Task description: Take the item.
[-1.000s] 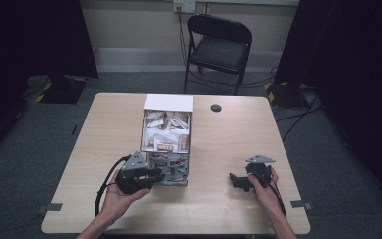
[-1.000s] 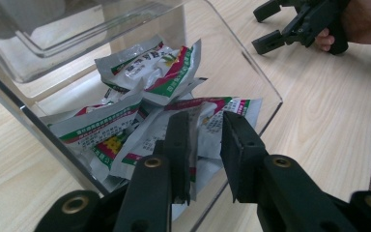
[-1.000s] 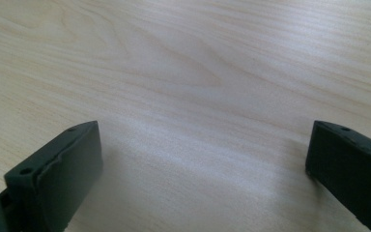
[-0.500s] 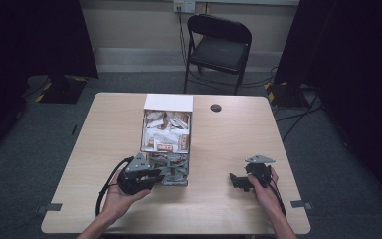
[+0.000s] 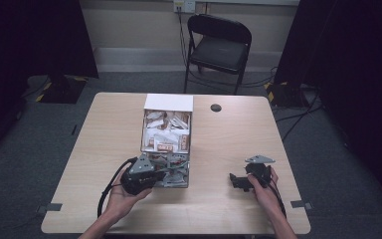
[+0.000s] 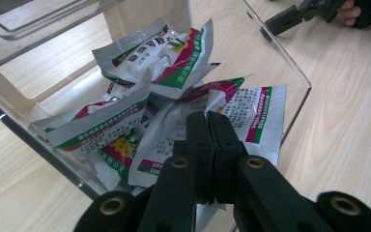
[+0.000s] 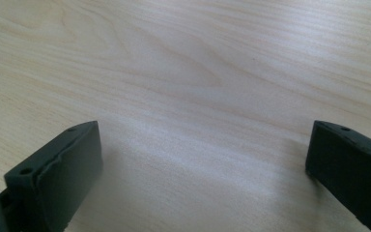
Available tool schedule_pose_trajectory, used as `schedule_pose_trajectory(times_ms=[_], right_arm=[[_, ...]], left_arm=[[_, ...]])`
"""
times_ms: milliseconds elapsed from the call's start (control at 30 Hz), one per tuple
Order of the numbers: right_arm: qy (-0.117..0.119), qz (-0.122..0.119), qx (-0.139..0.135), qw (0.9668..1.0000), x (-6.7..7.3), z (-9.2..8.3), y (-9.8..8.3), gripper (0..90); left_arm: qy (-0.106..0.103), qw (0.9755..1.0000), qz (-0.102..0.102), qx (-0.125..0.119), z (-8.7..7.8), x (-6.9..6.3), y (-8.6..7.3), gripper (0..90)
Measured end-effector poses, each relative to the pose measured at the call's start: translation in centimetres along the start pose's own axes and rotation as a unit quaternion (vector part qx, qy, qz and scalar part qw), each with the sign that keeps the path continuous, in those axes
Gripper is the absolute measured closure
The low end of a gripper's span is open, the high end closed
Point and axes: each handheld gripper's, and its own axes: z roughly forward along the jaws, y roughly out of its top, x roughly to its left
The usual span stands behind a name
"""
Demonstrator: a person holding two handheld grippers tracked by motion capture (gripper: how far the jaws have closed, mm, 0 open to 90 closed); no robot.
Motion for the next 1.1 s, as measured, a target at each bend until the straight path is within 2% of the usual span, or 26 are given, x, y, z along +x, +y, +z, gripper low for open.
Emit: schedule_pose_trajectory(times_ms=[733, 1100], right_arm=[[0.000, -0.001, 0.000, 1.0000, -0.01, 0.01, 0.00, 0.0], [0.000, 0.000, 0.000, 1.0000, 0.00, 0.00, 0.00, 0.0]], left_arm=[[-0.021, 0.9996, -0.014, -0.016, -0.17, -0.02, 0.00, 89.9], [-0.021, 0.9994, -0.015, -0.021, -0.58, -0.04, 0.02, 89.9]])
